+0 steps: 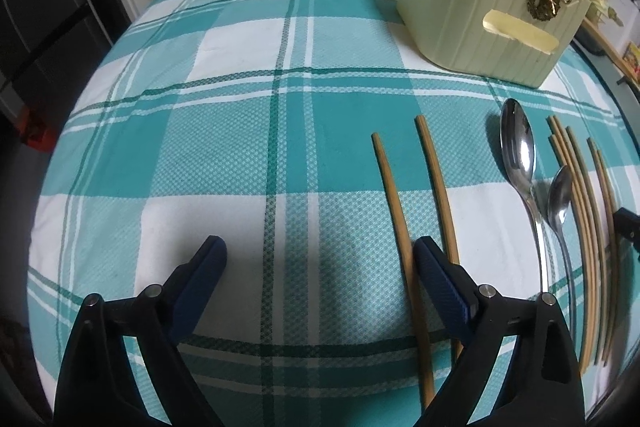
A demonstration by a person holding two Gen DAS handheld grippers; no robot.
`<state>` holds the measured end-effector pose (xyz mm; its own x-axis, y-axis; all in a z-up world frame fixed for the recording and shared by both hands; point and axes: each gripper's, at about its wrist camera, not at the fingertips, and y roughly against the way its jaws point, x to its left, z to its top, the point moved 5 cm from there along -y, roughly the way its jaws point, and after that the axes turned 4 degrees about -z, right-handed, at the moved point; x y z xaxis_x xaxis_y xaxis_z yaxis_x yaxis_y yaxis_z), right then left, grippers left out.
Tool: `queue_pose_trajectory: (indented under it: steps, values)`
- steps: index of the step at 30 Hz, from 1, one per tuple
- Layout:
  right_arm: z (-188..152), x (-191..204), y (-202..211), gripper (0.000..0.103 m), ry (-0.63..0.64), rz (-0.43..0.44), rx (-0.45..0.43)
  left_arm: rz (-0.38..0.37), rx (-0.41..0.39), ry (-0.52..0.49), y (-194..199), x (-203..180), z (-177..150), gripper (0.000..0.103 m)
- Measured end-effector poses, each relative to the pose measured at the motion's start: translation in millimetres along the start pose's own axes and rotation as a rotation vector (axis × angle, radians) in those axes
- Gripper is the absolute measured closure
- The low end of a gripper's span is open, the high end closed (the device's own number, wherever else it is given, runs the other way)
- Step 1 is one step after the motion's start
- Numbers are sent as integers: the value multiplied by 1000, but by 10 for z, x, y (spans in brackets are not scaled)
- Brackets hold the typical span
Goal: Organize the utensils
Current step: 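Close the right gripper on one chopstick while the left gripper grasps another, then lift both held chopsticks upright and carry them over the cream holder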
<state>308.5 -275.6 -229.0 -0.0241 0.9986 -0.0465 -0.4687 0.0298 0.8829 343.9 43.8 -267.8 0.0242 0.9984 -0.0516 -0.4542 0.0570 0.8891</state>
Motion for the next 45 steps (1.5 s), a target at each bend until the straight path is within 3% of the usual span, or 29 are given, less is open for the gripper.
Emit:
queue_pose_trajectory:
  steps: [1, 4, 9, 10, 11, 13, 17, 20, 28, 33, 39, 45]
  values:
    - [-51, 31, -34, 81, 13, 13, 35, -2, 2, -5, 6, -5, 0, 10]
    - [-60, 68, -34, 82, 63, -9, 29, -13, 11, -25, 19, -42, 24, 18]
    - [170, 64, -168, 83, 83, 7, 44, -34, 42, -84, 19, -185, 136, 48]
    - [220, 67, -195, 83, 84, 16, 55, -39, 45, -96, 12, -213, 167, 60]
    - [272, 82, -229, 83, 95, 18, 61, -62, 47, -102, 8, -242, 192, 80]
    - [384, 105, -296, 92, 116, 13, 60, -74, 51, -113, -10, -286, 247, 96]
    - [530, 109, -345, 96, 116, 41, 54, -98, 25, -91, 12, -280, 305, 100]
    - [607, 86, -230, 96, 65, 94, 30, -131, -44, -52, 266, -209, 357, 100]
    - [784, 175, 903, 96, 60, 213, -190, -219, -240, -10, 1247, -75, 476, 100]
    - [765, 237, 1488, 96, 85, 235, -309, -262, -331, -16, 1728, -98, 449, 100]
    - [761, 307, 1947, 96, 99, 231, -449, -293, -415, -16, 2037, -143, 546, 100]
    - [1073, 345, 2221, 96, 80, 238, -556, -342, -468, -6, 2327, -185, 932, 100]
